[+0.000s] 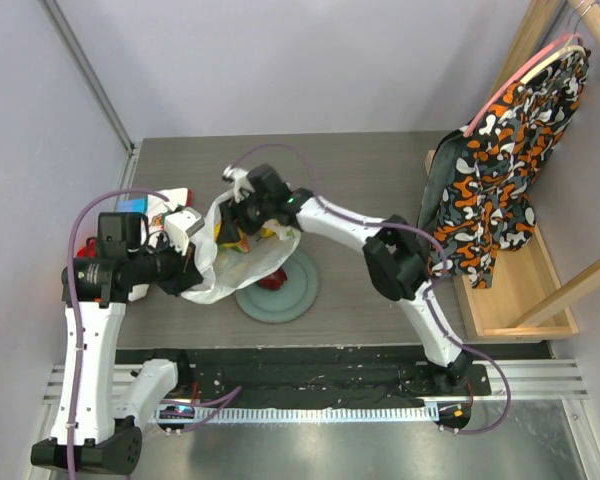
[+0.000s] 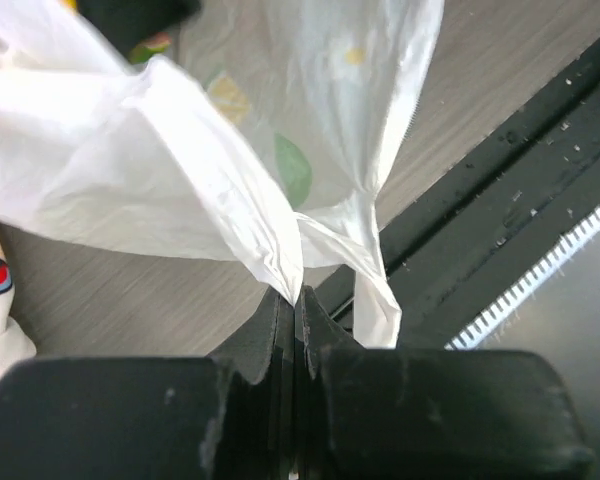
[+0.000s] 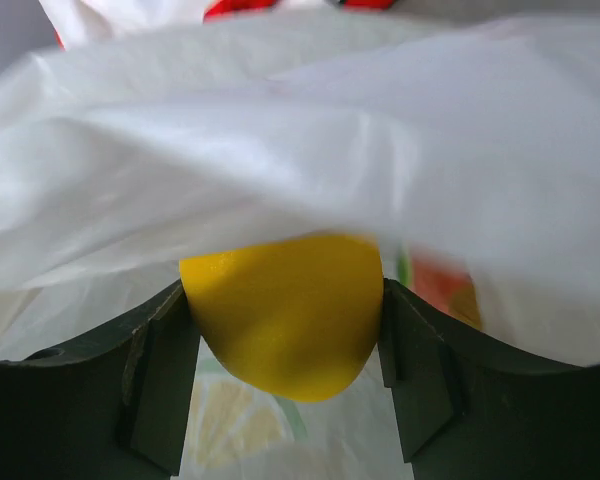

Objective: Take the fake fruits out of the plastic bag
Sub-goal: Take out the fake fruit from the plastic bag, then place the fake fruit on the plate.

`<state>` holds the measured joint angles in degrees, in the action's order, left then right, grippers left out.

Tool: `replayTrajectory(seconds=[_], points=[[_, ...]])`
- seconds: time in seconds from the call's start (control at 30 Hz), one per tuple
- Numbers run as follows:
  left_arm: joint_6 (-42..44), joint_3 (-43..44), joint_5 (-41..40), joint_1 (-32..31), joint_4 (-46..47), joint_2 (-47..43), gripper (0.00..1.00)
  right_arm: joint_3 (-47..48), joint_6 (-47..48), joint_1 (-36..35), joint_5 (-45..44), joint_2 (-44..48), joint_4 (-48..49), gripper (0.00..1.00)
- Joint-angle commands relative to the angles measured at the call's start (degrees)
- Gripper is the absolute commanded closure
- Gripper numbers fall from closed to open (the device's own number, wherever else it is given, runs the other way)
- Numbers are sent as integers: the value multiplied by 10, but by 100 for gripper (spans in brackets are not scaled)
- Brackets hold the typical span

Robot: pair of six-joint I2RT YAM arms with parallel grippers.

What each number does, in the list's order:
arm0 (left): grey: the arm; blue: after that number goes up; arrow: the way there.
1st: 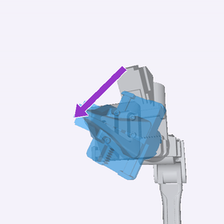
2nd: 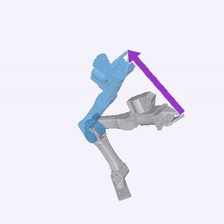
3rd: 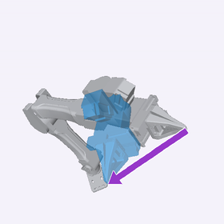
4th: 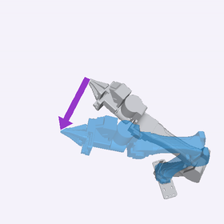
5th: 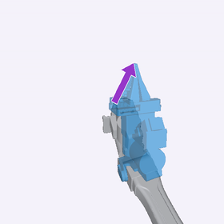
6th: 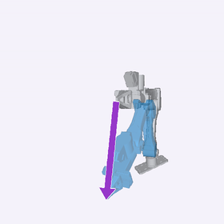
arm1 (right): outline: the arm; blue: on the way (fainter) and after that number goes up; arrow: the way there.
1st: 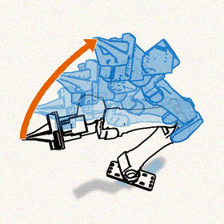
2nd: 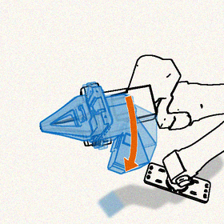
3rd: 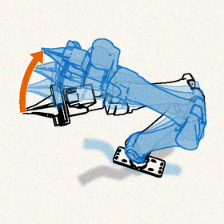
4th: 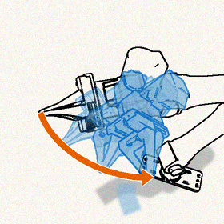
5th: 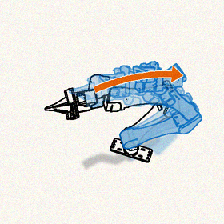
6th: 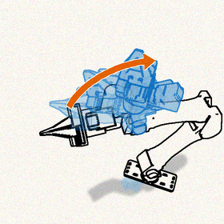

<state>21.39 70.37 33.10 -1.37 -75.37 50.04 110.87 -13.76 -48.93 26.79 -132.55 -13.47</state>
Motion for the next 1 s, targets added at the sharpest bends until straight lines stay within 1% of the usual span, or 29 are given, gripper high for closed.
replayTrajectory(seconds=[0.0, 0.07, 0.2, 0.23, 0.27, 0.33, 0.37, 0.4, 0.43, 0.47, 0.53, 0.57, 0.6, 0.67, 0.8, 0.83, 0.9, 0.93, 0.97], points=[[-51, -21, -32, 6, 110, -6, 100, -21, 38, 40, 75, 114, -44, 68], [-72, -27, -31, 9, 133, -4, 100, -38, 53, 49, 126, 137, -58, 67], [-86, -23, -51, 10, 182, 17, 100, -71, 86, 77, 160, 207, -102, 68], [-94, -20, -68, 9, 195, 29, 100, -74, 108, 83, 163, 221, -113, 68], [-110, -18, -77, 10, 205, 37, 100, -79, 134, 89, 167, 236, -145, 67], [-128, 3, -94, 10, 228, 73, 100, -78, 206, 101, 171, 281, -204, 68], [-147, 13, -97, 10, 233, 87, 100, -86, 305, 102, 166, 298, -273, 68], [-157, 33, -98, 10, 244, 102, 100, -95, 352, 103, 153, 315, -306, 68], [-166, 43, -99, 9, 249, 117, 100, -111, 406, 103, 144, 355, -335, 68], [-183, 53, -96, 9, 254, 145, 100, -149, 484, 103, 135, 372, -381, 68], [-201, 83, -95, 10, 275, 168, 100, -192, 549, 103, 112, 418, -414, 68], [-209, 95, -103, 10, 281, 191, 100, -235, 582, 103, 104, 433, -425, 68], [-226, 107, -106, 10, 288, 200, 100, -255, 587, 103, 95, 443, -423, 68], [-231, 141, -113, 10, 292, 226, 100, -286, 584, 103, 85, 452, -418, 68], [-239, 187, -111, 11, 291, 255, 100, -304, 520, 103, 88, 424, -408, 67], [-241, 200, -110, 11, 291, 258, 100, -307, 503, 104, 87, 415, -386, 68], [-241, 206, -103, 11, 287, 257, 100, -324, 451, 105, 43, 389, -338, 69], [-232, 206, -96, 11, 284, 255, 100, -326, 409, 107, 31, 378, -295, 69], [-225, 201, -93, 11, 275, 249, 100, -319, 388, 110, 4, 364, -276, 69]])
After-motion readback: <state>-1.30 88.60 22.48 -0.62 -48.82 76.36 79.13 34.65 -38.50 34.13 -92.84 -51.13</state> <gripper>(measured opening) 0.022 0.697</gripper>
